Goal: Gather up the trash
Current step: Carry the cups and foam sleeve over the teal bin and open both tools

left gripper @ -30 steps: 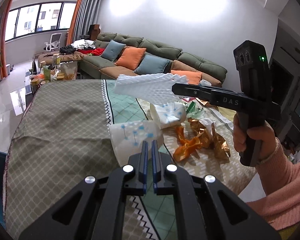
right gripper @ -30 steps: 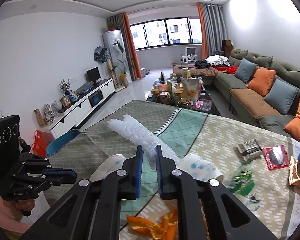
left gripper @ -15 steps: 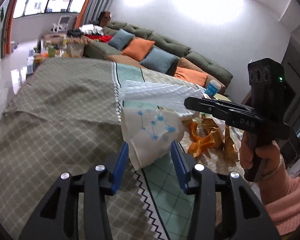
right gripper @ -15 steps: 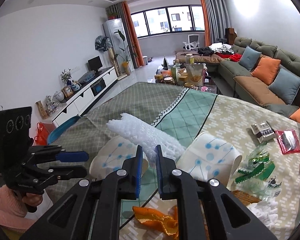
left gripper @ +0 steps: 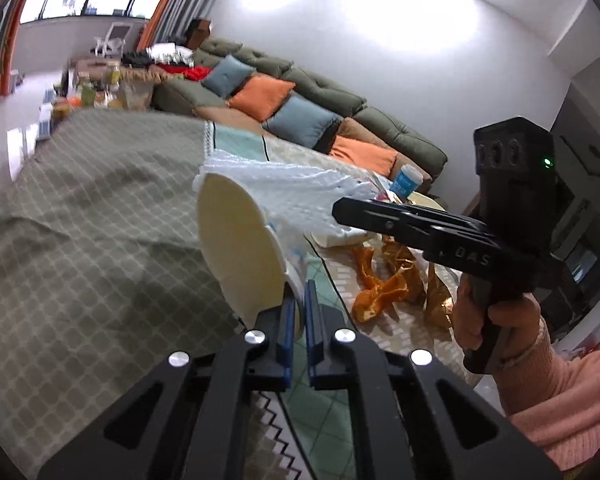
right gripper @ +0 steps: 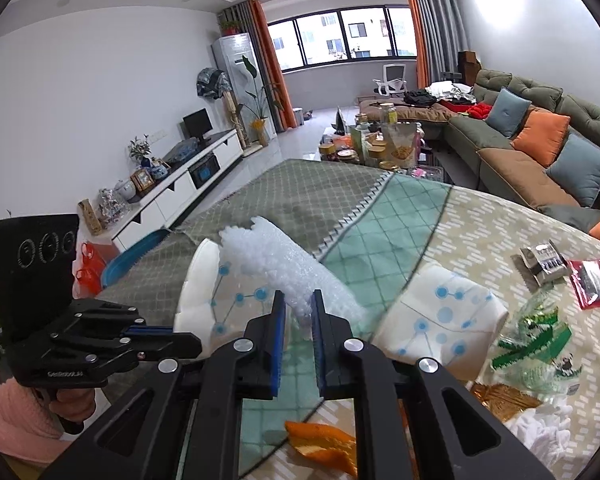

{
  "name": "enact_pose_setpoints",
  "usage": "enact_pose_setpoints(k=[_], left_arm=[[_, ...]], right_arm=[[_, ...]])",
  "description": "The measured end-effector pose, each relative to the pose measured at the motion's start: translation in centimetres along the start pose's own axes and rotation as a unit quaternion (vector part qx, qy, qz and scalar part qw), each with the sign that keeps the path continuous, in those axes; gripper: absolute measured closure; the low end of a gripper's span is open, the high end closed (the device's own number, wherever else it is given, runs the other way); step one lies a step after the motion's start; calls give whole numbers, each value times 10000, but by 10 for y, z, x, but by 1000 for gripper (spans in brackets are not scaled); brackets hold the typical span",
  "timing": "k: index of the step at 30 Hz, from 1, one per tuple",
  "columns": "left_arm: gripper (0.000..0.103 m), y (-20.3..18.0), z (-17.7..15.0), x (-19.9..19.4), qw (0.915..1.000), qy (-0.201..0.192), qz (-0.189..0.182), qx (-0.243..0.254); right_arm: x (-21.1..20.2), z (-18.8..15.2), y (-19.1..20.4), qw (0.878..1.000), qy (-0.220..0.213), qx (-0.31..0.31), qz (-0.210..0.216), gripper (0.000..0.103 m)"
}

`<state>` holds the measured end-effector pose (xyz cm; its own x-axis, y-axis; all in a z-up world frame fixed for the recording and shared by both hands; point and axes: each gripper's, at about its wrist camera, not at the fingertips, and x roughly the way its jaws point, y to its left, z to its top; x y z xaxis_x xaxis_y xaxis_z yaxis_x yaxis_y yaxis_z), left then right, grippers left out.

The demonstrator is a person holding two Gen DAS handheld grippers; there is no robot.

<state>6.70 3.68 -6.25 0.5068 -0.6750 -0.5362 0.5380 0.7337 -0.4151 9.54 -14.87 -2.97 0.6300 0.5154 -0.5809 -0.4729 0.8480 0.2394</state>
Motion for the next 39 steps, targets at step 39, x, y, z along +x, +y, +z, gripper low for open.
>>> enact_pose_setpoints(k=[39], left_arm=[[96,194,-36,-181,9374,-664,2849,-1891]], right_arm=[[206,60,217,9712,1200,-1594,1301,90]])
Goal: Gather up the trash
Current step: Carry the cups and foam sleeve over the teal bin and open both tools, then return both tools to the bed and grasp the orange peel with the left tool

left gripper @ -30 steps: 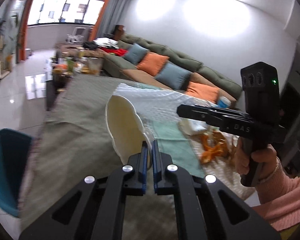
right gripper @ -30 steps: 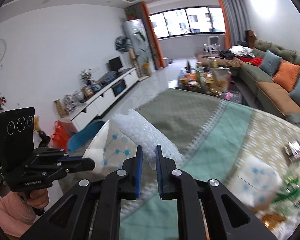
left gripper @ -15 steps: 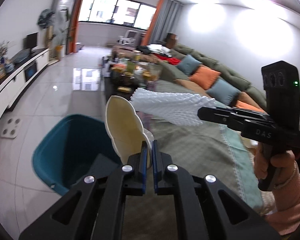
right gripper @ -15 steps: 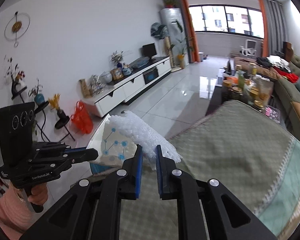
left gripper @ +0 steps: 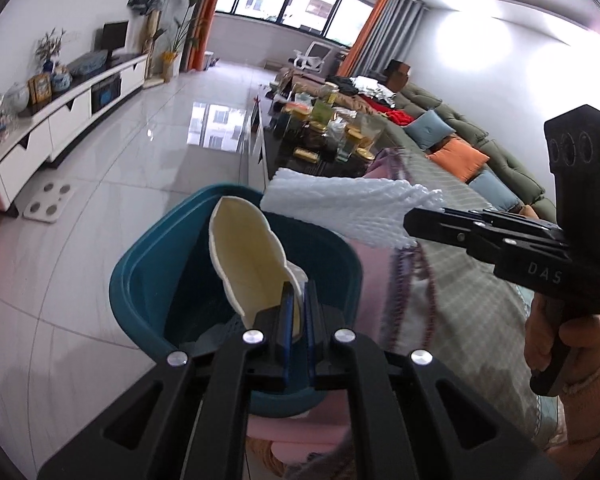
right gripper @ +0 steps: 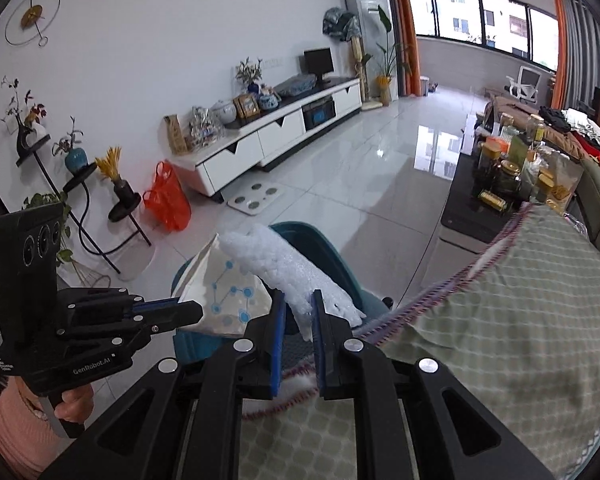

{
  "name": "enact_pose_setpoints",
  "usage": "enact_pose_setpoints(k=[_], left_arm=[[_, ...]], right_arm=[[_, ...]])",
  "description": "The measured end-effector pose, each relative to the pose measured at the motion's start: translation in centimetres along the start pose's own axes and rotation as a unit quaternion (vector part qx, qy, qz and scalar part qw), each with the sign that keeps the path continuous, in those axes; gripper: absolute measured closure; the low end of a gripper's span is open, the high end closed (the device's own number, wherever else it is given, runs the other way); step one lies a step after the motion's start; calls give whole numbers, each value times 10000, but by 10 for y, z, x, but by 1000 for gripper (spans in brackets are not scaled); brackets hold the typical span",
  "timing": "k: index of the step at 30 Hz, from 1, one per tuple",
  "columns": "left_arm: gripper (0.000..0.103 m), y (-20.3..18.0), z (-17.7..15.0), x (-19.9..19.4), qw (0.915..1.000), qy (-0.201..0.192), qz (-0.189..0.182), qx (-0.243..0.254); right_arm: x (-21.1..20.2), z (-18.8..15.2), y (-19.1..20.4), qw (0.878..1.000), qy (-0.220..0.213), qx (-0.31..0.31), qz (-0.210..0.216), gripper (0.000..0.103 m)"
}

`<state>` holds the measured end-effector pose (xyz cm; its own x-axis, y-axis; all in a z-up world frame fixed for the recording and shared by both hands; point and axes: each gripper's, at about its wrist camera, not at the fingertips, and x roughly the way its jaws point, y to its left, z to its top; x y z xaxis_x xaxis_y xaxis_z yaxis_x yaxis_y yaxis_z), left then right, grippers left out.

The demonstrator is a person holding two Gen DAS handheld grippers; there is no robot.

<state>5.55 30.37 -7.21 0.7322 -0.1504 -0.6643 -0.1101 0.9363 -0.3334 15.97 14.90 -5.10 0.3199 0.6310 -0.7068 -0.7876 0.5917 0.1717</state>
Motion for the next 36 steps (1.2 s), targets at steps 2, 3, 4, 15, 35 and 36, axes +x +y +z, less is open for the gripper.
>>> enact_pose_setpoints(k=[2,3,4,15,35,36], left_arm=[[96,7,-1,7,9999,74,65,-79],[96,11,-1,11,9998,108,104,-142],[96,12,-1,15,9997,134,122,-187],[85,31,-3,39,9980,287,254,-501],[42,-52,-12,-23,9954,-782,-130,539],[39,-60,-13,-26,9944,-831,-192,628]], right_arm=[[9,1,2,9999,108,5,7,90],[15,1,2,9998,181,19,6,90],[18,2,3,9997,233,14,1,90],[42,7,7,9987,465,181,60,72],[-57,-24,-20,9975,-421,500,263,61],[-64,-26,-22,9973,-471,495,255,58]])
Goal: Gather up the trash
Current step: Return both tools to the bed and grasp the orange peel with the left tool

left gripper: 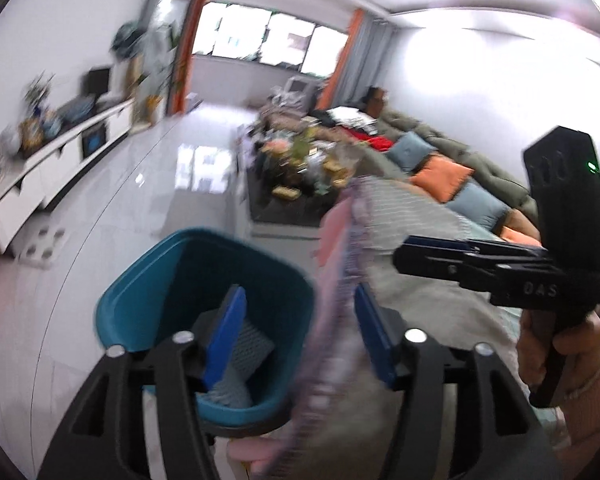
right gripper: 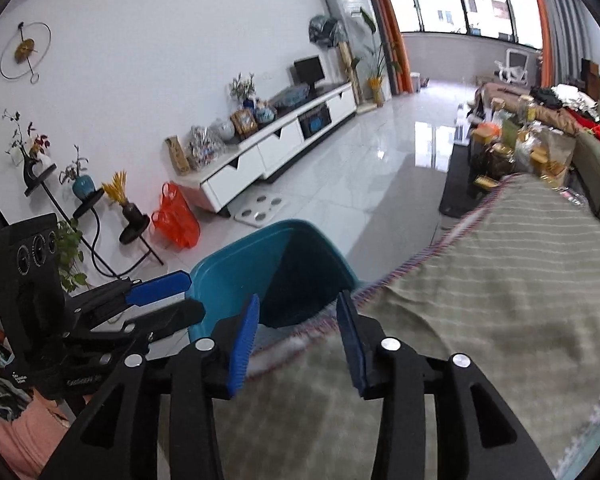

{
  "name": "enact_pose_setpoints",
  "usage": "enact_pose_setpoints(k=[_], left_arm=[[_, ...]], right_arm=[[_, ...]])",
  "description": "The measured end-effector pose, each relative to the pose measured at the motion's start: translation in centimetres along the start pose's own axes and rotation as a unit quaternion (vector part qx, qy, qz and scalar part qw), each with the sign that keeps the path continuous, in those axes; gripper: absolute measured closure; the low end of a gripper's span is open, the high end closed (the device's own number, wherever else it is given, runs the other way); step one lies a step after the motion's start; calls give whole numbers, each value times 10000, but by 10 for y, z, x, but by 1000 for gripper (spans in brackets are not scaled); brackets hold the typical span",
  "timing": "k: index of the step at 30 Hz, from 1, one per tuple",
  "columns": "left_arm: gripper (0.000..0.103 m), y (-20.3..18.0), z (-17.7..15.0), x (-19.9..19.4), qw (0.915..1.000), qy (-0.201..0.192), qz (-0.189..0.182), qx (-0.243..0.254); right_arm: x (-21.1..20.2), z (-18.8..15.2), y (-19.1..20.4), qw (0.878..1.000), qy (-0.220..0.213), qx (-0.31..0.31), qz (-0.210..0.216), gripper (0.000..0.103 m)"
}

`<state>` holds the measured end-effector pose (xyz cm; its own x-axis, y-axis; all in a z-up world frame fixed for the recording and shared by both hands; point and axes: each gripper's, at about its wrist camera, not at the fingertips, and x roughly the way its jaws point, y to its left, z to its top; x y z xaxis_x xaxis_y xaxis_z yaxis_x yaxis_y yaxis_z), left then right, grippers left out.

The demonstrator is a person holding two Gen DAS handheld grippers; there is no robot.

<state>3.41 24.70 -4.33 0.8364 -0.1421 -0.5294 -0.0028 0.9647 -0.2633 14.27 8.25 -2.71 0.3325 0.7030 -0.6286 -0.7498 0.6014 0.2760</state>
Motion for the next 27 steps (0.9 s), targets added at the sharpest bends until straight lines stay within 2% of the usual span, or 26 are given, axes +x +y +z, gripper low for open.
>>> enact_pose_setpoints(k=[2,6,8,14,17,22,27], left_arm=[[29,-27,-1,-4,9994,-100,-269,218],[29,-81,-6,-2,9944,-85,-795,697],[29,-110,-11,2,9892,-2,-1122,948],[29,-191,-35,21,9663,370,-1978,1604],[29,-222,-49,31,9555,564,-2273,1795],[29,-262,-70,51,9394,950,-2527,2113],[29,-298,-88,68,9300,1269,-2567,2303]], right_arm=[[-26,-6,-3,9997,-206,-1,-113,51],[-75,-24,-16,9979,-518,81,-372,49],[-104,-37,-30,9960,-652,239,-559,49],[-178,-81,-65,9854,-927,674,-1258,49],[-210,-105,-84,9771,-1016,927,-1626,49],[-255,-139,-114,9597,-1173,1407,-2129,49],[-287,-181,-154,9382,-1164,2024,-2556,49]])
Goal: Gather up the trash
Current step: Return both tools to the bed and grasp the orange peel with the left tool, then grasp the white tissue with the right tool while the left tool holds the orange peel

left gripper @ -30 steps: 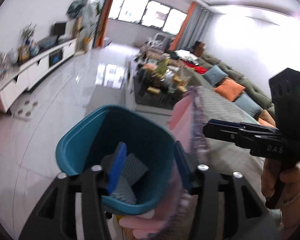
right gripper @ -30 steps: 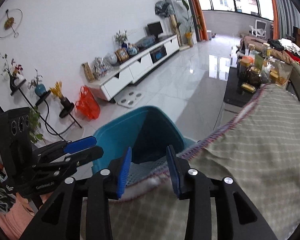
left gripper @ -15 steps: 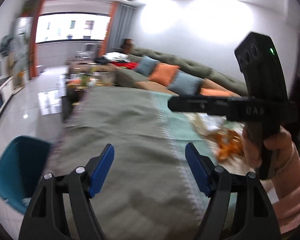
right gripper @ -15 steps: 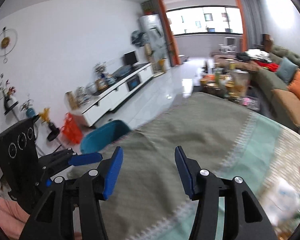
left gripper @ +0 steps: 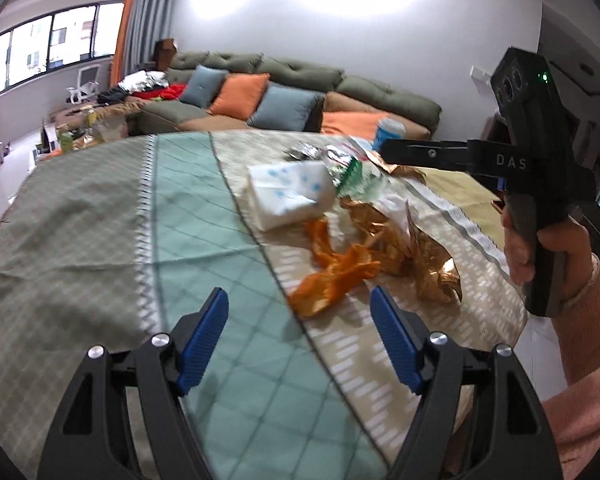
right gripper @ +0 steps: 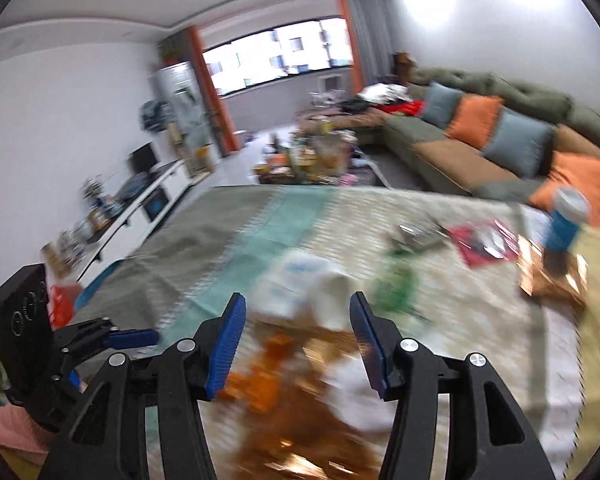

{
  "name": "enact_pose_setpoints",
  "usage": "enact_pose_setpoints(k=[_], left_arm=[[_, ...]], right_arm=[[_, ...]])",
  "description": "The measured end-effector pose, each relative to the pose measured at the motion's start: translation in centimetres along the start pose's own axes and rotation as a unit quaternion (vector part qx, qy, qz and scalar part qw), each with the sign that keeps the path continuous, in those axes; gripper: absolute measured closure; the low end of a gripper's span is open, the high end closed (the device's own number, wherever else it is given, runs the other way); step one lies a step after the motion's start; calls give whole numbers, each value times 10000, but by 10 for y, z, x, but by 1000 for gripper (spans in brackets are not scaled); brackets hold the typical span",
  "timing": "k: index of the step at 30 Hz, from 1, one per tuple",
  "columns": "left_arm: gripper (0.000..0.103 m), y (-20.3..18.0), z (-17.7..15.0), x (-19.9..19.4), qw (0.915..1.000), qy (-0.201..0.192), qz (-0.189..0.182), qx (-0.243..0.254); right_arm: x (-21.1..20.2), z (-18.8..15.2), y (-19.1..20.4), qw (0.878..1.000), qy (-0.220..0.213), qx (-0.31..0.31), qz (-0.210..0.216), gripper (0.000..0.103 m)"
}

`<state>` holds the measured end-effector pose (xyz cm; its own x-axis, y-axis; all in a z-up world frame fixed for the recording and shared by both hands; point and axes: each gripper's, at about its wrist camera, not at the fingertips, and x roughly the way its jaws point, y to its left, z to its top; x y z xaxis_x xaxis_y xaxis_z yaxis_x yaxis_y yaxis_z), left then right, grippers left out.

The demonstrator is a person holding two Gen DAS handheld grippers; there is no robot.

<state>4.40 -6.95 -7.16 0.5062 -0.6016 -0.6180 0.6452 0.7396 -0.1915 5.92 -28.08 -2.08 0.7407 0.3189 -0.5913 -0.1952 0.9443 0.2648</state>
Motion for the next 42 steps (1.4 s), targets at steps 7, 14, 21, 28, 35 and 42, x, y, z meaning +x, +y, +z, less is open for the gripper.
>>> enact_pose_setpoints(k=[7,14,21,28,35,42], left_arm=[[35,-1,5,24,9991,415,-40,-78],[49,-10,5,33,9984,548,-113,4],[75,-15,6,39,9980,628,-62,97],[83,-11,3,31,9983,577,-91,11],[84,0,3,10,9993,344,-68,-133],[84,10,3,-16,9996,114,45,-252]], right_arm=[[3,-23,-51,9974,262,641,-214,47],[9,-39,-52,9969,396,683,-51,45],[13,-47,-54,9959,523,728,155,57],[10,-45,-49,9969,509,583,166,96],[-7,-32,-42,9985,241,471,126,99],[-22,-18,-29,9993,5,334,174,99]])
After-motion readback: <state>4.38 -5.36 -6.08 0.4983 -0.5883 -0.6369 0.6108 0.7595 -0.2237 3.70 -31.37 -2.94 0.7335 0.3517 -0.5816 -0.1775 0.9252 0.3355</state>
